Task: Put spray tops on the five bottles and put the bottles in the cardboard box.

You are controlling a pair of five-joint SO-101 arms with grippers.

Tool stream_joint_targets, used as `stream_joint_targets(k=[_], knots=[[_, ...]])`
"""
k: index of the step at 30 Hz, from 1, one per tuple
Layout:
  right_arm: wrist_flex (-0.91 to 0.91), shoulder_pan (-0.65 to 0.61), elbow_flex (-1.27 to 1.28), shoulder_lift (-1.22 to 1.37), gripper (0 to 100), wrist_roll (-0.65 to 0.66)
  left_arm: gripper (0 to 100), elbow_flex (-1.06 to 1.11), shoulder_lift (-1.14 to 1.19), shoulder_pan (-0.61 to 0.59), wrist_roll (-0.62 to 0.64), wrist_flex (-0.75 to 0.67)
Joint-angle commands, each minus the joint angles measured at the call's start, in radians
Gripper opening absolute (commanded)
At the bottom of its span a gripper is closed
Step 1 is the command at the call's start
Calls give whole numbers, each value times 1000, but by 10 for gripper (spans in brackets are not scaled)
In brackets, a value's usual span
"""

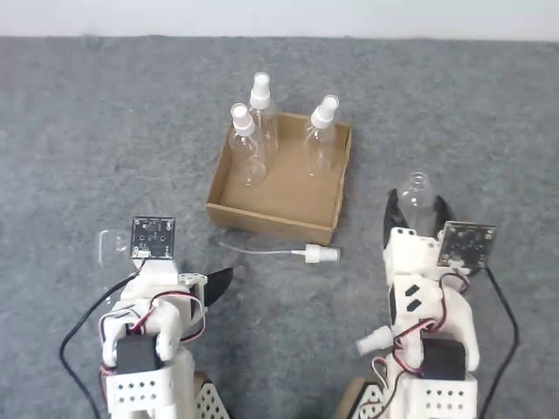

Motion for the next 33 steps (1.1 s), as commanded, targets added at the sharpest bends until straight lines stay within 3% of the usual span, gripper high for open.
stream_joint_targets(k=[1,12,33], knots=[[-33,30,-17,-22,17,-17,382,-13,-14,-2,-6,5],[-125,31,46,-22,17,-9,382,-13,-14,2,-6,5],[-124,31,46,-22,17,-9,382,-13,-14,5,-8,5]])
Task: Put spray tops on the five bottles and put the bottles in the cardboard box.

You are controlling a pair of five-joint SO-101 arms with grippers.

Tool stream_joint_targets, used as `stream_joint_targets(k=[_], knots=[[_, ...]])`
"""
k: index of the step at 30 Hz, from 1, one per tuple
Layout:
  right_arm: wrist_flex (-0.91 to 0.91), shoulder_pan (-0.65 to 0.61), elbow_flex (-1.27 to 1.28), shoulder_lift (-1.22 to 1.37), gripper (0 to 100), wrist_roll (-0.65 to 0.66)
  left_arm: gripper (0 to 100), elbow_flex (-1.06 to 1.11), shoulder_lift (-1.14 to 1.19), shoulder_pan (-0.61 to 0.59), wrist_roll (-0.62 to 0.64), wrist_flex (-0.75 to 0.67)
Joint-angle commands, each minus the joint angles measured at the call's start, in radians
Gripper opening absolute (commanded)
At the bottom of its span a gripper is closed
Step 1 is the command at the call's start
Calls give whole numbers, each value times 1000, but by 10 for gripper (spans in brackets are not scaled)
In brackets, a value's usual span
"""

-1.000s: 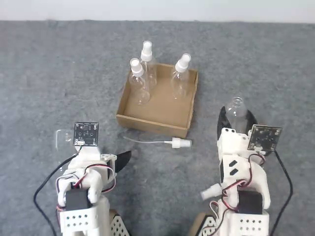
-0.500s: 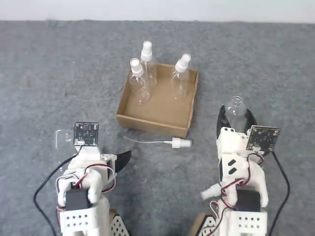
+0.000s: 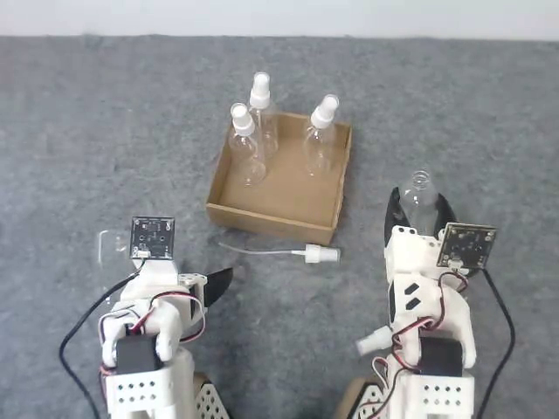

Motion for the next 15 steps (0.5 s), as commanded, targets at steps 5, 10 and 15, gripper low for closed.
stream_joint_targets(k=[5,10,15], knots=[[-31,19,-15,-22,17,-3,382,-13,-14,5,-9,5],[-31,19,-15,-22,17,-3,382,-13,-14,5,-9,5],[-31,21,-15,-22,17,-3,382,-24,-17,5,-37,3]])
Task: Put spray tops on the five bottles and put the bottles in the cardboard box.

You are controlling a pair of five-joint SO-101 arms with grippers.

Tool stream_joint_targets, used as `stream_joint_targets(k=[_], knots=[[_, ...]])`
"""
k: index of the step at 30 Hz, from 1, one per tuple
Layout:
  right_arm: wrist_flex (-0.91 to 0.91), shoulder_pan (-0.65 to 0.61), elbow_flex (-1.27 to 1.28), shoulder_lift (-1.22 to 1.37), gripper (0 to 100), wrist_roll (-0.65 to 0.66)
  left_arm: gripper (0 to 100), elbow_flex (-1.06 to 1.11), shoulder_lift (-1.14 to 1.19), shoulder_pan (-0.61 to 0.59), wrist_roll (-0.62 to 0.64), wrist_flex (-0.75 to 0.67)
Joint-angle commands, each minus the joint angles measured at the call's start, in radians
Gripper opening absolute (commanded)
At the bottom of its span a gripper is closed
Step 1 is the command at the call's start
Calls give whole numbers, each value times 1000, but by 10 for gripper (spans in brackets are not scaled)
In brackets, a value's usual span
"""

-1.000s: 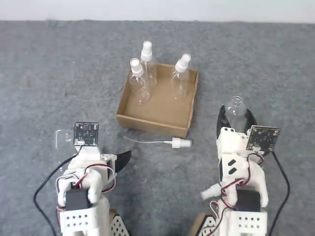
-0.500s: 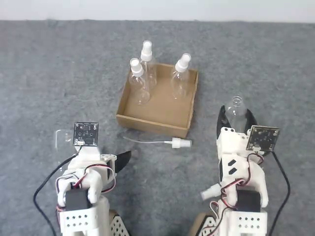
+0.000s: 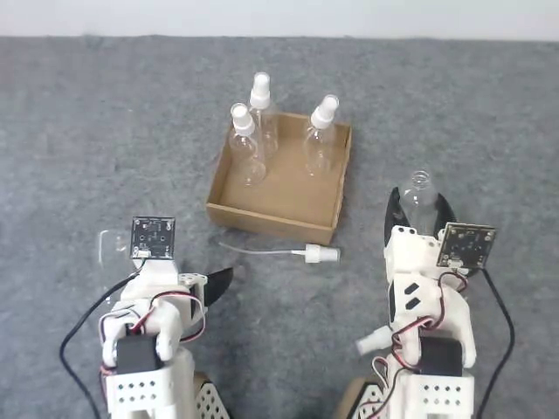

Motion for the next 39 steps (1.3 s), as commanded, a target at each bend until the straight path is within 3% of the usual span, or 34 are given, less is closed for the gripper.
stream_joint_targets(k=[1,11,18,26,33,39], knots=[[-31,21,-15,-22,17,-3,382,-41,-17,-3,-71,-6],[-35,21,-15,-22,17,-3,382,-137,-17,-28,-453,-218],[-36,21,-17,-22,17,-3,382,-249,-12,-21,-520,-170],[-36,65,-20,-22,17,-3,381,-481,-9,195,-577,103],[-36,67,-18,-22,18,-3,242,-572,169,259,-580,92],[-38,68,-18,-22,20,-3,240,-705,423,370,-577,98]])
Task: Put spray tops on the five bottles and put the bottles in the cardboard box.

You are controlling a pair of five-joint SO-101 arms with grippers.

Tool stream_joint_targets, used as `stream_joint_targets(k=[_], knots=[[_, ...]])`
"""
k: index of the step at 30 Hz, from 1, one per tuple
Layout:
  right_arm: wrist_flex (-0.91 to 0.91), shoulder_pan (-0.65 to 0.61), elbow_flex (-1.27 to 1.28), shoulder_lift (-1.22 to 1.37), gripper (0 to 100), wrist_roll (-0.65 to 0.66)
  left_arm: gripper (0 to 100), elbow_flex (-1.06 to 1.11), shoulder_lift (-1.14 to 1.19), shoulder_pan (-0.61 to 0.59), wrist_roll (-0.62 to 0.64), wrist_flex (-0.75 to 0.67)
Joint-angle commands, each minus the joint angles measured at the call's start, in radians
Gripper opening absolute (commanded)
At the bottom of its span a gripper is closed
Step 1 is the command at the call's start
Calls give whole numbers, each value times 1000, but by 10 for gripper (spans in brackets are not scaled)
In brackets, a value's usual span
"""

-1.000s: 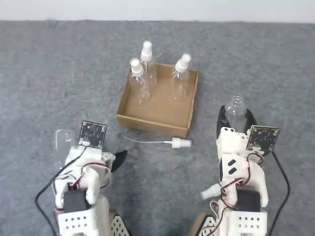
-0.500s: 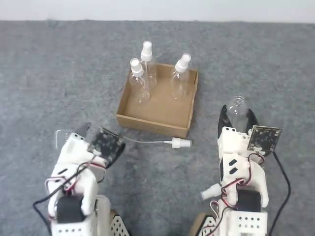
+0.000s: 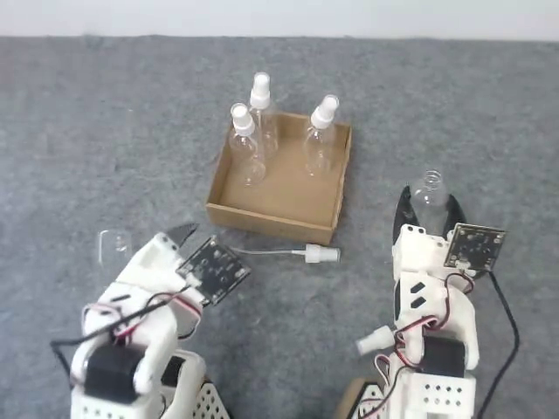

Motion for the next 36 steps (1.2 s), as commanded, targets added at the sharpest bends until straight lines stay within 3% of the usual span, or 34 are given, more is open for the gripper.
stream_joint_targets(k=[1,6,10,16,26,36], knots=[[-28,12,-18,-22,20,-3,240,-113,224,80,-8,-5],[-28,15,-18,-22,20,-5,242,-117,439,252,-8,-14],[-28,18,-20,-22,20,-6,242,-117,583,350,-8,-98],[-28,19,-21,-22,20,-8,240,-203,806,379,-6,-193],[-54,77,-23,-22,19,-11,240,-432,1168,485,-12,-193],[-76,107,-18,-22,17,-11,242,-631,1448,502,-20,-193]])
